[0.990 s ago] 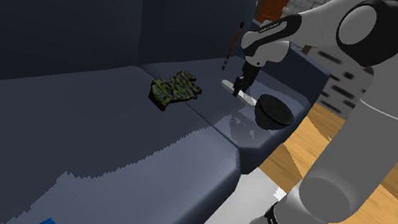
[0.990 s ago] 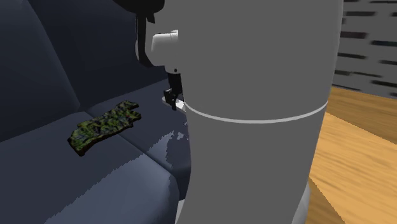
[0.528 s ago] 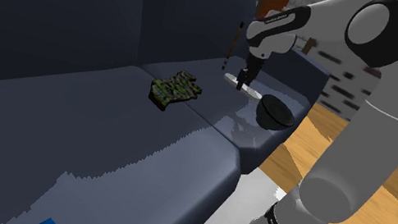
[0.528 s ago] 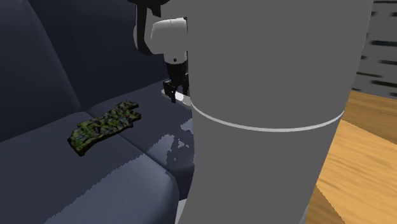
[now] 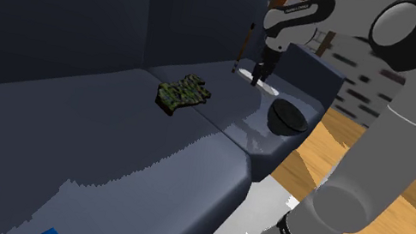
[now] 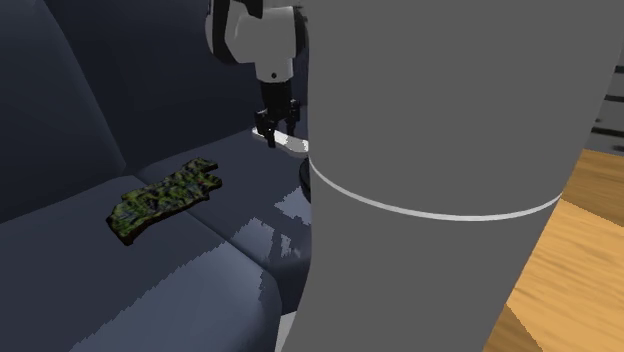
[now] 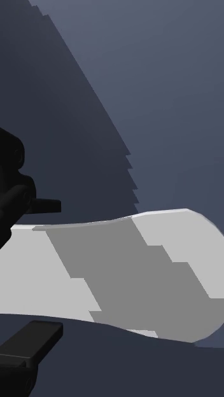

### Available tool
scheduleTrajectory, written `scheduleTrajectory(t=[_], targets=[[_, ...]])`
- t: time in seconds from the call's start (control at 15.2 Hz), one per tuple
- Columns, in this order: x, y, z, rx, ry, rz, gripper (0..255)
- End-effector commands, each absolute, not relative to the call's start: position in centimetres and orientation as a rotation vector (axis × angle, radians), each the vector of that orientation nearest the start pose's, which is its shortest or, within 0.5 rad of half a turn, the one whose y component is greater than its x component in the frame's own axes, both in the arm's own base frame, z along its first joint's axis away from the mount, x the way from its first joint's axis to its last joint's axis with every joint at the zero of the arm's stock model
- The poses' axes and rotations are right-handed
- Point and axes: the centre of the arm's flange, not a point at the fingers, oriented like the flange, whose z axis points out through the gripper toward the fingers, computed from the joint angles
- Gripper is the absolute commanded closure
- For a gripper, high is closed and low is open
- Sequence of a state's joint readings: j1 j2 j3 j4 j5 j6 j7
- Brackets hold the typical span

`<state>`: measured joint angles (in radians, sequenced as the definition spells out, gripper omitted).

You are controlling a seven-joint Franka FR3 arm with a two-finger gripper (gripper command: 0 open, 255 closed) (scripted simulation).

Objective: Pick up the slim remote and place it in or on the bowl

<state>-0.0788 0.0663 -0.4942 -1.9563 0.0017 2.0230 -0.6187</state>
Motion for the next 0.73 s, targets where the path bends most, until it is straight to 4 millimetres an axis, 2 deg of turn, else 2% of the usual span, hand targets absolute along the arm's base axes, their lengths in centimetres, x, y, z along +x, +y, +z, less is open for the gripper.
scheduleTrajectory(t=[0.0,0.66], targets=[[48.2,-30.6,45.7,-3.170,-0.073,0.016,255],[48.2,-30.6,50.6,-3.170,-0.073,0.016,255]])
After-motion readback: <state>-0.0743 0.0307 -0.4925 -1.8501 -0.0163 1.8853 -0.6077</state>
